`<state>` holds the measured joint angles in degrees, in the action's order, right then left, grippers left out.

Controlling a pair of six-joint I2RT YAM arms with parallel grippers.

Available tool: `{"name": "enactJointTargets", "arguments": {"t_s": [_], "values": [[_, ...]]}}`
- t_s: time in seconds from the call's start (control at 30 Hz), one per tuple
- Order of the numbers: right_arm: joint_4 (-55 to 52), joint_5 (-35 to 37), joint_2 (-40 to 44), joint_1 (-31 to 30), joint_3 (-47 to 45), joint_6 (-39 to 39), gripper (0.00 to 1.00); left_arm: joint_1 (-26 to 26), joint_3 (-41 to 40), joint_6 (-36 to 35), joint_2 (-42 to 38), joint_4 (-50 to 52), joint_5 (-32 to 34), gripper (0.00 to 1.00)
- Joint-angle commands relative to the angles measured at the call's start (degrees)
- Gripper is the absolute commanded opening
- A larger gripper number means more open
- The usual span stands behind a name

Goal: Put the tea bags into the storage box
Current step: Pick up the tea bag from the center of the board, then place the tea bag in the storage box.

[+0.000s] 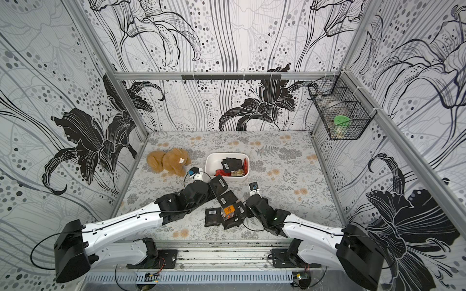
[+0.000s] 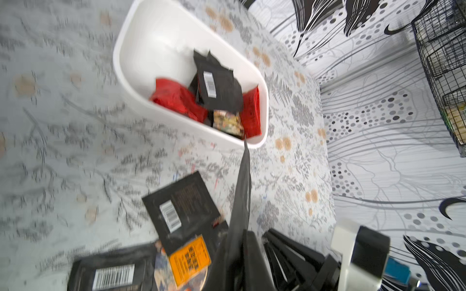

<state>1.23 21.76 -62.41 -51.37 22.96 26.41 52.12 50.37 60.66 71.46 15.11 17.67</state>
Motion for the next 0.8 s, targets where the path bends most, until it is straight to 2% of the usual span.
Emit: {"name": "enactJointTargets", "arguments": {"t_s": [0.0, 0.13, 0.33, 0.5, 0.57, 0.73, 0.77], "values": [[-0.4, -4.9, 0.0, 3.4, -0.6, 1.8, 0.16, -4.8, 6.5, -9.5, 6.2, 1.6, -3.3, 0.0], [1.1, -10.0, 1.8, 7.4, -2.3, 1.9, 0.17, -9.7, 15.1, -12.8, 16.7, 0.3, -9.0, 0.0], [2.2, -11.8, 5.0, 9.0, -4.0, 1.9, 0.19, -12.7, 27.7, -16.0, 31.9, 0.0, -15.8, 0.0], [3.3, -13.9, 6.5, 9.6, -4.8, 1.5, 0.22, -15.0, 33.0, -16.4, 39.2, 0.6, -18.7, 0.0], [3.9, -14.8, 6.7, 9.7, -5.0, 1.3, 0.23, -16.5, 34.4, -16.3, 40.6, 3.0, -17.7, 0.09], [4.3, -15.4, 6.2, 9.8, -4.9, 1.2, 0.26, -19.3, 31.3, -17.9, 35.4, 3.8, -15.0, 0.54], [4.6, -15.6, 6.2, 9.7, -4.9, 1.1, 0.26, -19.6, 30.7, -18.2, 34.1, 4.4, -13.8, 0.59]]}}
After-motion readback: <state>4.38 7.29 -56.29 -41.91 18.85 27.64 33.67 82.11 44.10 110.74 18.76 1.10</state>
